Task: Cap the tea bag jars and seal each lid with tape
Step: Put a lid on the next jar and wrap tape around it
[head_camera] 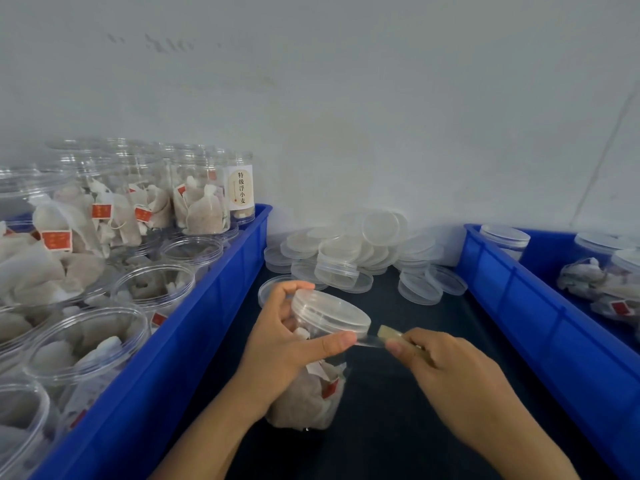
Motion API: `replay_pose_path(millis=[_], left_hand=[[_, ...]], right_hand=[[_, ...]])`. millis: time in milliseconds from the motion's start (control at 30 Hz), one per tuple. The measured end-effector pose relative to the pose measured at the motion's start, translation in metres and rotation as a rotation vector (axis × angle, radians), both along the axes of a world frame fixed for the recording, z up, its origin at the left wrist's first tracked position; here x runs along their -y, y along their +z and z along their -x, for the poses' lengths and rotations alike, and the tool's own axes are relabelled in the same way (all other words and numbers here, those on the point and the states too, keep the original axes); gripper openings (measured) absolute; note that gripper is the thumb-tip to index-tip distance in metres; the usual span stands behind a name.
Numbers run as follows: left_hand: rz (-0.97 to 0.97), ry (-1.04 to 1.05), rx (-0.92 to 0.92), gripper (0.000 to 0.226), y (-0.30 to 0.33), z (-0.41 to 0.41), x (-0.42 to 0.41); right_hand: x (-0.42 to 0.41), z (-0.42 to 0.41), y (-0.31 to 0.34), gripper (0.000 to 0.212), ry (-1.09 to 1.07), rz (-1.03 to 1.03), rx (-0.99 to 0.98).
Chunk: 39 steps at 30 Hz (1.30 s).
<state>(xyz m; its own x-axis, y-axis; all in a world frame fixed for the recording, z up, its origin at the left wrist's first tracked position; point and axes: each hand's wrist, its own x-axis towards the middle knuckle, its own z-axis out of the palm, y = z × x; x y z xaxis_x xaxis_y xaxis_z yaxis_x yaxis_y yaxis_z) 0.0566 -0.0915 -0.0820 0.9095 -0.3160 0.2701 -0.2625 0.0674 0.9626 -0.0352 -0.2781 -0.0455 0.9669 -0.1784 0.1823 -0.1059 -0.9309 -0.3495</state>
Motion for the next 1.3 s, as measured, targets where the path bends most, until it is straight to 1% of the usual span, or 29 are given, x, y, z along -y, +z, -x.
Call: replay_pose_path(millis=[67,200,333,467,533,600,667,700,767,833,900,933,1000,1033,1100,1167,1233,1300], left_hand=[[0.028,-0.056,-0.015,0.086,-0.001,-0.001,0.000],[0.080,-0.136,-0.038,0.084,-0.002,-0.002,0.000],[0.098,-0.182,-0.049,0.099,-0.002,-0.004,-0.002],[0.104,-0.215,-0.052,0.099,-0.002,-0.004,-0.003],[0.097,-0.251,-0.059,0.102,-0.001,-0.003,-0.004],[0.092,-0.281,-0.082,0.108,-0.001,-0.003,-0.004],[0.090,-0.311,-0.114,0.116,-0.002,-0.002,-0.005],[0.088,-0.324,-0.124,0.118,-0.003,-0.003,-0.005],[0.071,-0.342,-0.131,0.121,-0.003,-0.003,-0.005],[0.041,-0.347,-0.118,0.119,-0.003,-0.003,-0.005],[0.027,-0.334,-0.099,0.106,-0.001,-0.002,-0.005],[0.024,-0.315,-0.092,0.094,0.000,-0.001,-0.004],[0.015,-0.243,-0.061,0.063,0.001,0.003,0.000],[0.005,-0.191,-0.036,0.052,0.001,0.006,0.003],[-0.039,-0.065,0.065,0.052,0.001,0.010,0.009],[-0.106,0.033,0.150,0.060,-0.001,0.013,0.013],[-0.135,0.079,0.167,0.078,-0.003,0.014,0.015],[-0.182,0.110,0.175,0.095,-0.003,0.014,0.015]], right_hand=[[0.000,-0.001,-0.001,0.039,0.003,-0.027,0.001],[-0.001,-0.001,-0.001,0.041,0.014,-0.063,0.012],[-0.004,0.000,-0.002,0.037,0.049,-0.167,-0.003],[-0.006,0.000,-0.004,0.056,0.105,-0.207,0.017],[-0.006,0.001,-0.005,0.058,0.130,-0.219,0.023],[-0.004,0.001,-0.007,0.054,0.147,-0.232,0.027],[-0.002,0.000,-0.008,0.038,0.167,-0.255,0.040],[-0.002,0.000,-0.008,0.034,0.184,-0.270,0.042],[-0.001,-0.001,-0.008,0.033,0.214,-0.283,0.031],[0.000,-0.004,-0.010,0.034,0.228,-0.293,0.027],[-0.001,-0.005,-0.011,0.036,0.216,-0.315,0.044],[-0.002,-0.006,-0.012,0.036,0.202,-0.328,0.054],[-0.004,-0.005,-0.014,0.036,0.153,-0.332,0.076],[-0.008,-0.004,-0.016,0.035,0.118,-0.321,0.103],[-0.017,-0.003,-0.020,0.036,0.050,-0.274,0.177],[-0.026,-0.004,-0.024,0.051,0.028,-0.185,0.233],[-0.032,-0.004,-0.028,0.067,0.034,-0.105,0.260],[-0.034,-0.002,-0.028,0.072,0.036,-0.065,0.287]])
